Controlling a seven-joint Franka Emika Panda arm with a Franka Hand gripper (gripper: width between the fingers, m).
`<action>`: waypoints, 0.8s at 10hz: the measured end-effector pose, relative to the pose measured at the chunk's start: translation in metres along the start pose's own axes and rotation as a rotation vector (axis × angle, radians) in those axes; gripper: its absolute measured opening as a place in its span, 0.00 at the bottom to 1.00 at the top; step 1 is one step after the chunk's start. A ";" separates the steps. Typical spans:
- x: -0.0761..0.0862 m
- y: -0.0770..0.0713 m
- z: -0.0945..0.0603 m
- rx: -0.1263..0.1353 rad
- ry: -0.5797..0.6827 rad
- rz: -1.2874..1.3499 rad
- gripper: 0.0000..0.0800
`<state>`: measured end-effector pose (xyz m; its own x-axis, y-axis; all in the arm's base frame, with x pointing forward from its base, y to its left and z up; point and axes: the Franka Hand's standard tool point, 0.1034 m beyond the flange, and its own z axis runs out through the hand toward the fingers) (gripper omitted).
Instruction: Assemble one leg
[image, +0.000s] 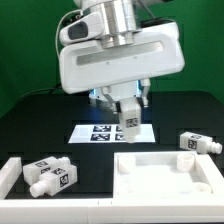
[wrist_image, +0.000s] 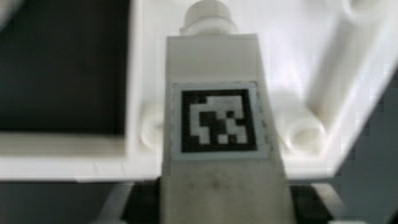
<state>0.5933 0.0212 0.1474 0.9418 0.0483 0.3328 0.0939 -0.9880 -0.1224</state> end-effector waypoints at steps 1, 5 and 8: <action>0.009 -0.001 0.000 -0.036 0.078 -0.001 0.36; -0.002 0.018 0.000 -0.102 0.127 -0.048 0.36; 0.025 -0.023 0.012 -0.090 0.203 -0.002 0.36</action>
Offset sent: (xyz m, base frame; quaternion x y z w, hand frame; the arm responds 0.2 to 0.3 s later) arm 0.0000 0.0000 0.0000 0.0000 0.0000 0.0000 1.0000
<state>0.6189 0.0466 0.1472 0.8564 0.0288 0.5155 0.0582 -0.9975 -0.0411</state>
